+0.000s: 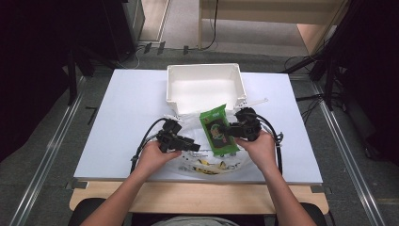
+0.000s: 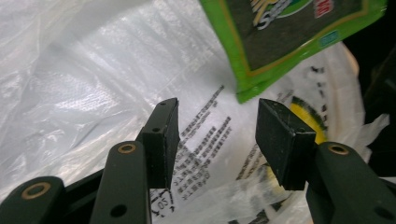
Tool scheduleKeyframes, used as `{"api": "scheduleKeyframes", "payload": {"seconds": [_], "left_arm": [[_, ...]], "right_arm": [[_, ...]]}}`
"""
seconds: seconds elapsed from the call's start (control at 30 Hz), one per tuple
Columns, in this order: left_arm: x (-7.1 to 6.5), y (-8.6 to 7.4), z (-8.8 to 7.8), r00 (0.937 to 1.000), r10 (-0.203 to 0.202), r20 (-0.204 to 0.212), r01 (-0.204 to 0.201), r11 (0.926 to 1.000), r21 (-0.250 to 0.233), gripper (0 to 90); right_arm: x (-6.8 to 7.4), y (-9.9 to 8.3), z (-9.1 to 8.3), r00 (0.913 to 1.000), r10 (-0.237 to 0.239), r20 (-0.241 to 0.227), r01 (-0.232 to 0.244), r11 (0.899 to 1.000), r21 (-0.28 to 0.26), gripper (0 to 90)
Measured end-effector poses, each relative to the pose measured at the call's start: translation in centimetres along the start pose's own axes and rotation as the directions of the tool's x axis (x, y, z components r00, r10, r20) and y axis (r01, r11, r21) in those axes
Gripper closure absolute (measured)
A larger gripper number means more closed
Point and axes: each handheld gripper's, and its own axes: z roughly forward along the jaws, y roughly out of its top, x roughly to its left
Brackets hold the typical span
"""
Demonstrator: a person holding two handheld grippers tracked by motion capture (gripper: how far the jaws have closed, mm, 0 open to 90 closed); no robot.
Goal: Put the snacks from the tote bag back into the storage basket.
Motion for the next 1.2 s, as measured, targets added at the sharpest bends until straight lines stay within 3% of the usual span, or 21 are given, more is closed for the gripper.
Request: {"api": "scheduleKeyframes", "payload": {"seconds": [0.5, 0.73, 1.2], "left_arm": [[-0.1, 0.0, -0.3, 0.9997, 0.023, -0.007, -0.023, 0.9997, 0.007, 49.3], [-0.4, -0.2, 0.1, 0.9988, 0.042, -0.023, -0.042, 0.9987, 0.030, 49.7], [-0.1, -0.1, -0.3, 0.9992, 0.030, -0.027, -0.030, 0.9995, 0.006, 48.5]], "right_arm": [[-0.2, 1.2, -0.2, 0.9993, -0.014, 0.036, 0.015, 1.000, -0.019, 74.5], [-0.3, 1.8, -0.4, 0.9994, 0.001, 0.034, 0.000, 1.000, -0.031, 74.6], [-0.5, 3.8, -0.2, 0.9986, -0.022, 0.047, 0.023, 1.000, -0.010, 74.5]]}}
